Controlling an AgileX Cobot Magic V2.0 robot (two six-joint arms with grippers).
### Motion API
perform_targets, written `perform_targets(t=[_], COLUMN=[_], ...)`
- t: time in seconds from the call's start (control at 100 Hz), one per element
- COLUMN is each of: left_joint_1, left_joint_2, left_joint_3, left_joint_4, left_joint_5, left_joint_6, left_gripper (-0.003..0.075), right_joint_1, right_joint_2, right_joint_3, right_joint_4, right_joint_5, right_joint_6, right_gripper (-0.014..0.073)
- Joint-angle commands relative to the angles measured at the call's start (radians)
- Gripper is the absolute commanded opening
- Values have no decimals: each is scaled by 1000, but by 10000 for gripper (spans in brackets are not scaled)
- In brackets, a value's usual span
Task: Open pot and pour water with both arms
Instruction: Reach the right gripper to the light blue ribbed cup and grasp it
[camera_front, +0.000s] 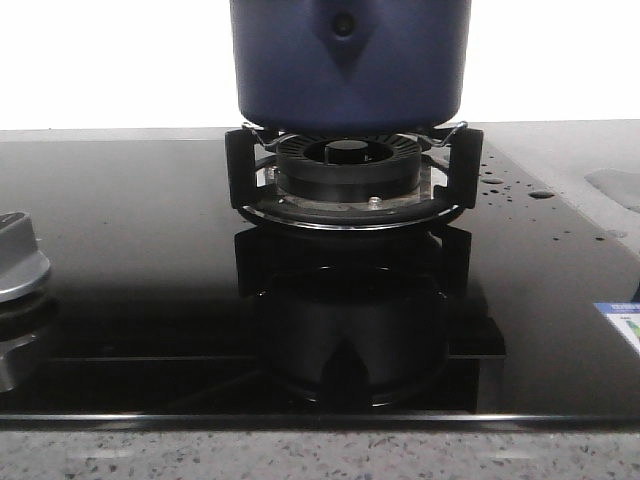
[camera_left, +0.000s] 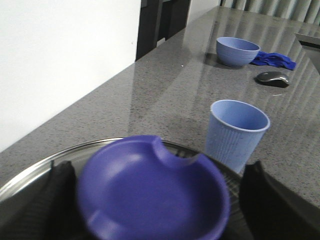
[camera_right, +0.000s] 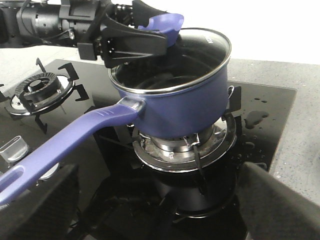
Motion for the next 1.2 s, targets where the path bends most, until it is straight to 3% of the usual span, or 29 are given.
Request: perform_targets(t=[0.0, 0.19, 0.29, 0.66, 0.97, 1.19], left_joint_1=[-16, -16, -14, 58, 111, 111], left_joint_2=[-44, -45, -54, -227, -347, -369], left_joint_3=[-27, -27, -27, -27, -27, -27], left_joint_4=[-75, -81, -94, -100, -100, -100], left_joint_5=[19, 27, 42, 47, 81, 82], left_joint_6=[-7, -7, -7, -7, -23, -37], left_gripper=[475, 288, 242, 242, 242, 242], right_joint_1=[2, 2, 2, 0, -102, -117], right_joint_2=[13, 13, 13, 12, 12, 12], right_joint_3=[-33, -33, -33, -33, -19, 124], right_joint_4=[35, 35, 18, -327, -409, -450], right_joint_5=[-59, -94, -133, -388, -386, -483], right_joint_6=[-14, -14, -14, -7, 8, 98], right_gripper=[584, 584, 584, 584, 586, 586])
